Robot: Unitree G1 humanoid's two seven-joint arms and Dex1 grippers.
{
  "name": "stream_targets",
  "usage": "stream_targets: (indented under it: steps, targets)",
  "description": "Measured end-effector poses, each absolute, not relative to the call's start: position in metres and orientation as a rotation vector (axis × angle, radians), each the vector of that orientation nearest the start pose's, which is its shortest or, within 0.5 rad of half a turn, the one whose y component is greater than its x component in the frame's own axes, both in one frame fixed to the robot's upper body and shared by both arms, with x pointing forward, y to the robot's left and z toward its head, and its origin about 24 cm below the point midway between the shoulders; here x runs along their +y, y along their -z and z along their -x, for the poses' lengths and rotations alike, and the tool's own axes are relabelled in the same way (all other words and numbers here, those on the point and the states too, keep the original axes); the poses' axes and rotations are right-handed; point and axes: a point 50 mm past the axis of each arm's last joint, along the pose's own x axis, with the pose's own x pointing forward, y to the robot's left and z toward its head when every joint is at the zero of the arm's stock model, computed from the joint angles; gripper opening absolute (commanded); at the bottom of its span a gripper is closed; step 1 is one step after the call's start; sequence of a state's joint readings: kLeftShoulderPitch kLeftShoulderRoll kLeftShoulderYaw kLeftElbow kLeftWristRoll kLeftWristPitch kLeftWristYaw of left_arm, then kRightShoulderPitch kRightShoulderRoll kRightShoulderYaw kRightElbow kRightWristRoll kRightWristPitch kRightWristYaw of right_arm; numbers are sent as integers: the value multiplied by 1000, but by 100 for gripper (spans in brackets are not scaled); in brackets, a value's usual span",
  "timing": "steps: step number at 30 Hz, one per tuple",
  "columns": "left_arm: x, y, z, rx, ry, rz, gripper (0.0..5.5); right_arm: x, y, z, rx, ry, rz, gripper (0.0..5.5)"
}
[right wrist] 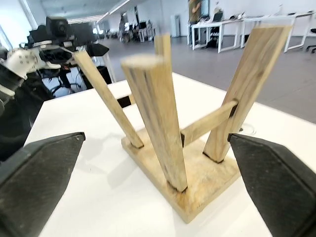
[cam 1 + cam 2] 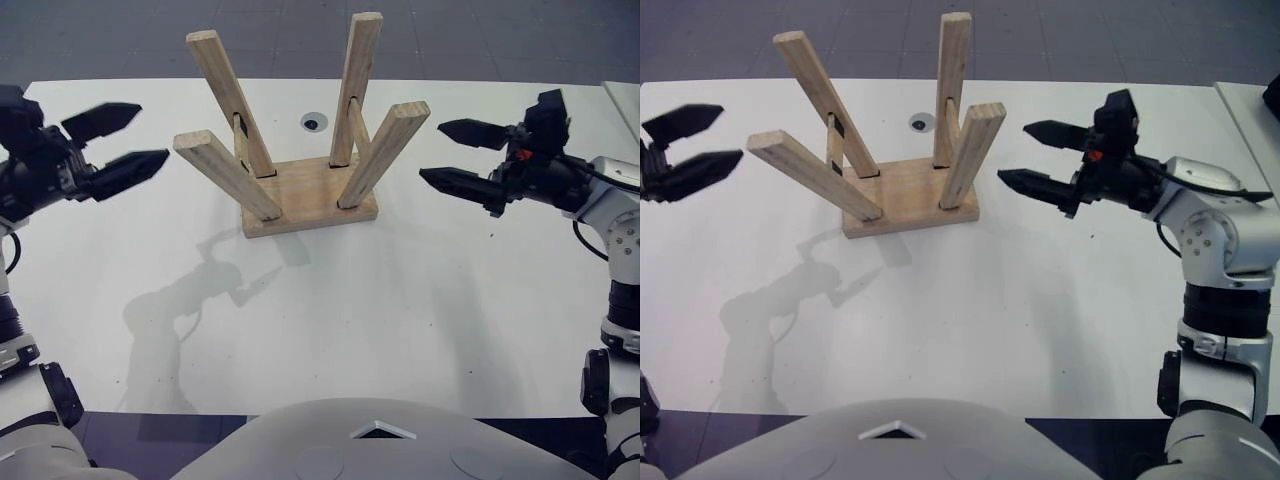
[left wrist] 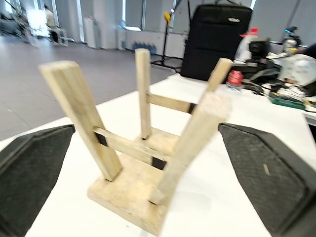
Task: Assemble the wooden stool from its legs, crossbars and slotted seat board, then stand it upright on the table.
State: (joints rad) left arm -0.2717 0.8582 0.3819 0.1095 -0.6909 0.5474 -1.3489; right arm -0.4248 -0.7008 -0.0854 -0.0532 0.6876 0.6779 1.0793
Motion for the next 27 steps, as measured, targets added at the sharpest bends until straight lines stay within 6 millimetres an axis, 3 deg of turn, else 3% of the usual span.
stream_targets:
  steps: [9, 10, 16, 21, 27]
  targets:
    - [263, -152, -266, 113, 1155, 76, 540, -173, -160, -304, 157, -1273, -50, 537]
    - [261, -150, -267, 114, 1165, 84, 540, -168, -159, -304, 159, -1308, -58, 518]
    - [253, -146, -267, 124, 1212, 117, 443, -158, -153, -307, 182, -1402, -64, 432]
    - [247, -156, -272, 107, 1275, 122, 364, -158, -153, -310, 193, -1417, -47, 357]
    - [244, -152, -265, 229, 1413, 134, 246, -157, -155, -302, 230, -1515, -51, 245]
